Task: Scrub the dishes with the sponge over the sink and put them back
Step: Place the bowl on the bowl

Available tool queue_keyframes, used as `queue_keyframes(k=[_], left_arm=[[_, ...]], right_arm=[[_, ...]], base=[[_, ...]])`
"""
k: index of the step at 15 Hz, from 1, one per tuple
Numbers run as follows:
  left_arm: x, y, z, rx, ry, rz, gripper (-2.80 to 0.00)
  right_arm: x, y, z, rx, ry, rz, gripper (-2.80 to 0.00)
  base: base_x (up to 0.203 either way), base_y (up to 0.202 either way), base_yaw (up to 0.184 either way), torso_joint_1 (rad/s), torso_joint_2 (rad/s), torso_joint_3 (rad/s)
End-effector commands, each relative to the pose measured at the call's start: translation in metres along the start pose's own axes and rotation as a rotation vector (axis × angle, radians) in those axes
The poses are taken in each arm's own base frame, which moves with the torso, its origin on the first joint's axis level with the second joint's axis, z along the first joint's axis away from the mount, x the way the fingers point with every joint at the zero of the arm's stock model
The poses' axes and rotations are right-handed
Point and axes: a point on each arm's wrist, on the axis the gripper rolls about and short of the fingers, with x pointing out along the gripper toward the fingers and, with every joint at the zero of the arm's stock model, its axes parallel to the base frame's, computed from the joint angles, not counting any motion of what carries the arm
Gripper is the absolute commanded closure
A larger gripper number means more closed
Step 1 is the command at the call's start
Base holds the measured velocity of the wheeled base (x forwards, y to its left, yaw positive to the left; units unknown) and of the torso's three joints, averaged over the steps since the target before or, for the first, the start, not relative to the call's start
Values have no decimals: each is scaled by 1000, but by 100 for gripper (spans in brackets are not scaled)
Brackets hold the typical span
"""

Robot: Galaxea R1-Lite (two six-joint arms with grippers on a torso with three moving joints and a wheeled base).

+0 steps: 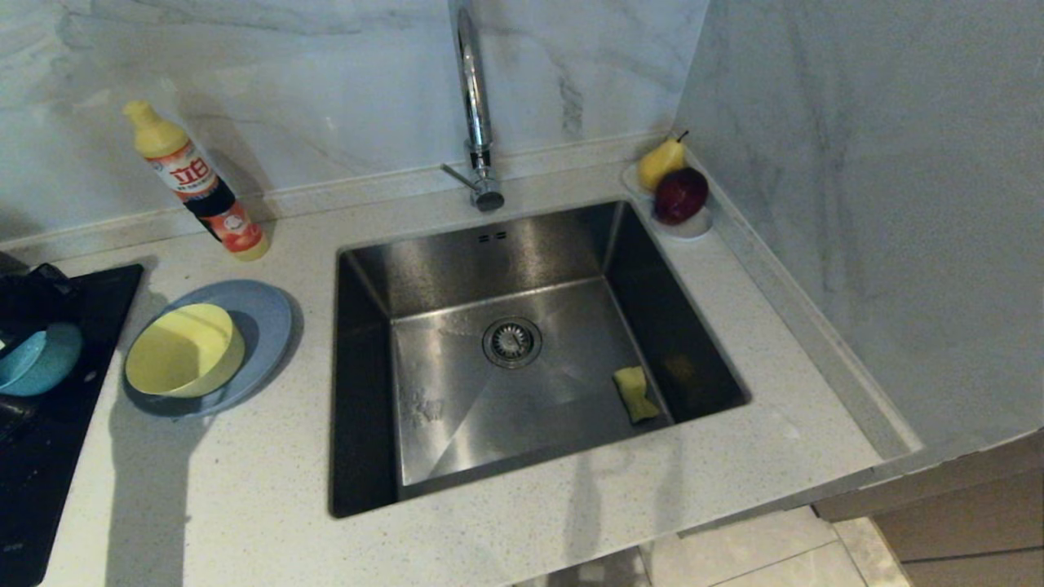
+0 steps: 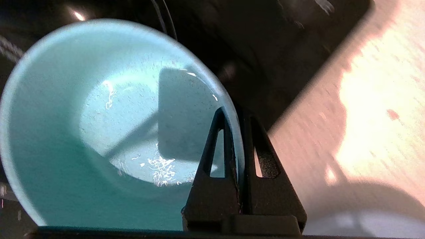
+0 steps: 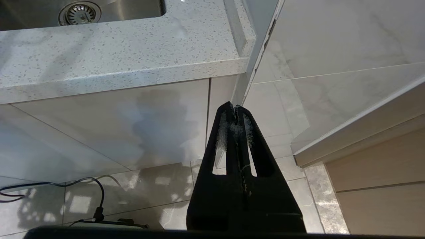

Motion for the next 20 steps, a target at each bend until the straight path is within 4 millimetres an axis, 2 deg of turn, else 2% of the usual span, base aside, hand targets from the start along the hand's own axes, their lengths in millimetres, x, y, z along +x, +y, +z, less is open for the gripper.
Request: queue_keyframes(k=[1,3,5,7,8,11,13,16,20], left_arm=[[-41,-12,9,3,-12,-68,0],[-85,-29,11,18,-3,-143,0],[-123,-51,3,49,12,-200,0],[-151,-73,-13,96,61,-246,0],[-156,-80,-21,114,86,-243,0],[-158,-98,-45,169,155,-193,0],[-156,-104,-53,189,179,-185,0],[-138,-105,-76,233,213,-76,0],[-109,-106,-93,246,194,-71,0]], right_arm=[[0,0,0,0,-2,1,0],[0,0,0,0,-2,1,0],[0,0,0,0,-2,1,0],[0,0,0,0,-2,1,0],[0,0,0,0,-2,1,0],[0,0,0,0,-2,0,0],[0,0,0,0,-2,1,0],[0,0,0,0,-2,0,0],[0,0,0,0,-2,1,0]], base=[[0,0,0,0,0,0],[0,0,0,0,0,0],[0,0,0,0,0,0],[0,0,0,0,0,0],[0,0,0,0,0,0],[0,0,0,0,0,0],[0,0,0,0,0,0],[0,0,0,0,0,0],[0,0,0,0,0,0]])
